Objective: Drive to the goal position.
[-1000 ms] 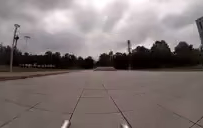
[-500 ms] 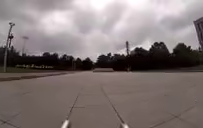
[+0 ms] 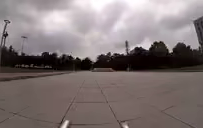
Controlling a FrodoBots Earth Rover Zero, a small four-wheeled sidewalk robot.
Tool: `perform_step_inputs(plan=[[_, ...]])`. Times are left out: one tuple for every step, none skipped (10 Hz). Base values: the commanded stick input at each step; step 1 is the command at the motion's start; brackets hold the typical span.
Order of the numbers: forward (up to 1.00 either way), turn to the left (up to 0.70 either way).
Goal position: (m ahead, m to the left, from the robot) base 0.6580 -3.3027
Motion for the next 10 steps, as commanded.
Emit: perform_step_inputs(plan=[[1.0,0.0],[1.0,0.0],[1.0,0.0],[1.0,0.0],[1.0,0.0],[1.0,0.0],[1.0,0.0],[1.0,-0.01],[1.0,-0.18],[1.0,-0.1]])
